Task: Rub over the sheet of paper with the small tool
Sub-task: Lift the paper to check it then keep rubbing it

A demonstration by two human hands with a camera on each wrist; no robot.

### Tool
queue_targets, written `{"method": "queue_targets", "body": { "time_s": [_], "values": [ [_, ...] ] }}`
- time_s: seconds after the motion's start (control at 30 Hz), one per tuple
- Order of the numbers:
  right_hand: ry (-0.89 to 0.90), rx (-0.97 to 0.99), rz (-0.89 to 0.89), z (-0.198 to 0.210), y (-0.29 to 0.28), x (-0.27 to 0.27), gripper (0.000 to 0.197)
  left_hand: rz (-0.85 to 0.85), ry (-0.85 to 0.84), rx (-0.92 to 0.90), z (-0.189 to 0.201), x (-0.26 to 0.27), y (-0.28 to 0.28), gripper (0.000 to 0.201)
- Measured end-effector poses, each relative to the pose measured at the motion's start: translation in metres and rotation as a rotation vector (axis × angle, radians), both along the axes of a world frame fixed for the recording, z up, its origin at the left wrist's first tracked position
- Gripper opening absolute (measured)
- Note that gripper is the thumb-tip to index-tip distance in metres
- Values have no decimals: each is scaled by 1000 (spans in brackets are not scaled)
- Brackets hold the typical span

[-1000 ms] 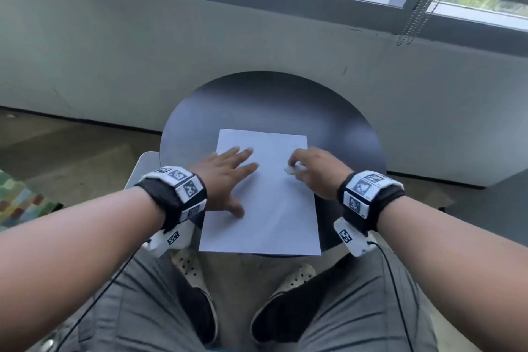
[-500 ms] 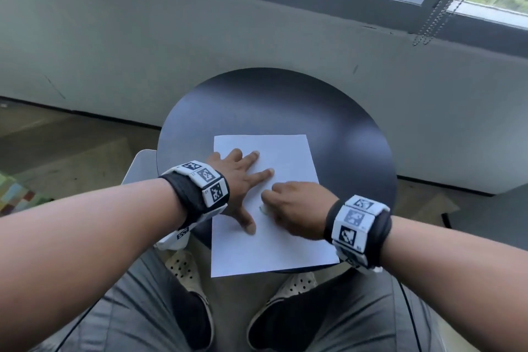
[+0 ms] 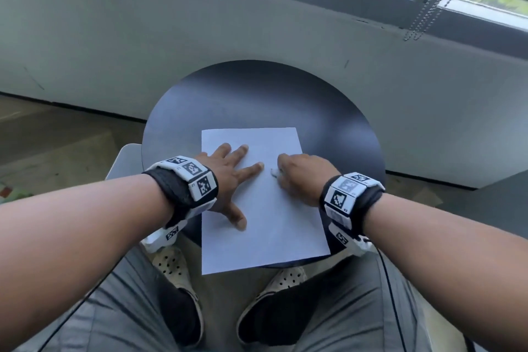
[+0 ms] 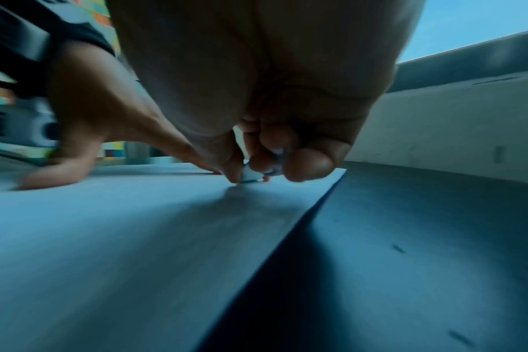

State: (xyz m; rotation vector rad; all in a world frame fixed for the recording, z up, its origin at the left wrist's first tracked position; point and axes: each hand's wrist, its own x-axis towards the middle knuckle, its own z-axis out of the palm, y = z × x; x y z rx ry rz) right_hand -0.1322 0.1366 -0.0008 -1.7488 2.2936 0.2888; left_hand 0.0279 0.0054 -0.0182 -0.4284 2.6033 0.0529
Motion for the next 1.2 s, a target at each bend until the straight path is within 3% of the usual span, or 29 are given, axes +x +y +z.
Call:
{"method": "queue_targets", "body": {
  "time_s": [0.07,0.17,0.23,0.33,0.4,0.57,0.77,0.93,1.13,1.2],
  "values": [
    [-1,-39,1,-2,3,5,20,6,-6,-3,1,0,1,131],
    [-138,24,241,2,22,46,18,14,-19,4,2,1,2,131],
    [-142,79,287,3,22,47,18,14,-16,11,2,0,2,131],
    [16,44,48,3,-4,12,20,24,-8,8,1,0,2,131],
    [47,11,-10,0,-8,7,20,29,-13,6,1,-1,2,132],
    [-146,74,351,-3,28,57,16,16,-14,-6,-1,0,2,134],
    [79,-30,13,-8,3,-18,27,31,2,5,-1,0,5,135],
    [39,-78,-49,-14,6,-24,32,29,34,56,0,20,8,128],
    [34,-86,-168,-10,9,-25,30,63,19,70,-7,47,3,136],
    [14,-89,-125,-8,11,-7,27,70,9,65,-6,45,5,138]
  ]
}}
